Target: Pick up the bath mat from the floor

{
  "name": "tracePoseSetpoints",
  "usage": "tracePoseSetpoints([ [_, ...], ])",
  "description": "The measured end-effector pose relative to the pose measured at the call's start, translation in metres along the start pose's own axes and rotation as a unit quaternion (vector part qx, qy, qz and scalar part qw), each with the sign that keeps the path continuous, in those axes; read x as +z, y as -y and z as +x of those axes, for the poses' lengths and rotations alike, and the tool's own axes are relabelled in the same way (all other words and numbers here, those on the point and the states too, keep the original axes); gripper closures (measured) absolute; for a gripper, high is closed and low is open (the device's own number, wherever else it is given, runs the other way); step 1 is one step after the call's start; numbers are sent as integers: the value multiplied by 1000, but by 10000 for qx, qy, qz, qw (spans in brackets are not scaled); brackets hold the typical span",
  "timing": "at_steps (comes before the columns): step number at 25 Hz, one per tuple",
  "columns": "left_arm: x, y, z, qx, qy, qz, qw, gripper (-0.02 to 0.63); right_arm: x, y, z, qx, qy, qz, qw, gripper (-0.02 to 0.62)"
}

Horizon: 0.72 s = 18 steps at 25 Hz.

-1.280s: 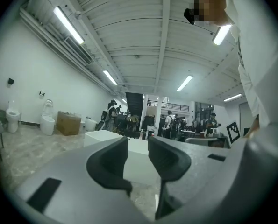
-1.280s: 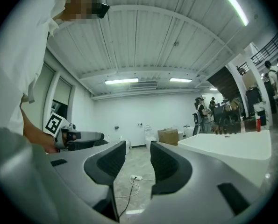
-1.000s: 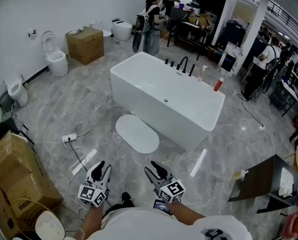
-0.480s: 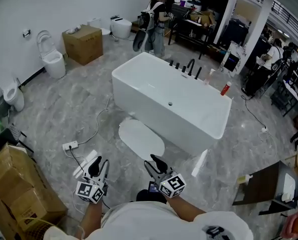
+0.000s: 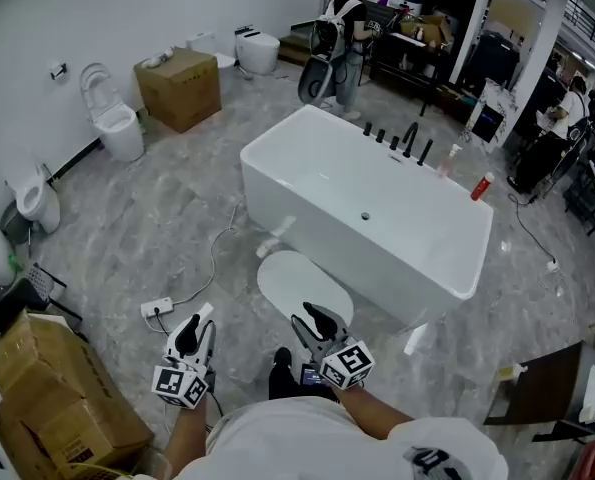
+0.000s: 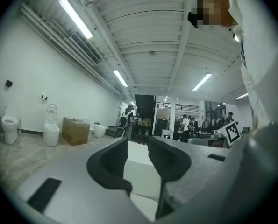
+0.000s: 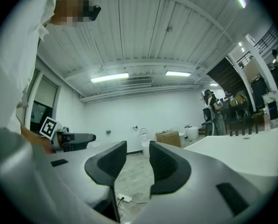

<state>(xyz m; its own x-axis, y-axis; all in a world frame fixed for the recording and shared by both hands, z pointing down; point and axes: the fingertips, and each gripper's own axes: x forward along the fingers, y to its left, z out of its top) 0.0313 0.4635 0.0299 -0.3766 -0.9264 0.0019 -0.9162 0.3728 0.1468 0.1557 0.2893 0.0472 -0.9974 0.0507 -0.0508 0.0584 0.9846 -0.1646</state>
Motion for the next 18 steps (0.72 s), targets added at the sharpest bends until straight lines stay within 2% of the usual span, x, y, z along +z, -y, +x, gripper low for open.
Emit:
tracePoseSetpoints([
  [4,15,-36,67,-118,-5,50,9999,469,11,48,53,-59,174,53,9998,426],
  [11,39,-65,176,-574,-57,274,9980,469,19,127,116,-294,248,63,9992,426],
  [14,41,-81,211,-771,-143,301,9965,469,20,152,132,-518,294,103,9982,426],
  [18,28,-88,255,-1094,-333,213,9932,469,10,185,122,-953,274,197,9949,426],
])
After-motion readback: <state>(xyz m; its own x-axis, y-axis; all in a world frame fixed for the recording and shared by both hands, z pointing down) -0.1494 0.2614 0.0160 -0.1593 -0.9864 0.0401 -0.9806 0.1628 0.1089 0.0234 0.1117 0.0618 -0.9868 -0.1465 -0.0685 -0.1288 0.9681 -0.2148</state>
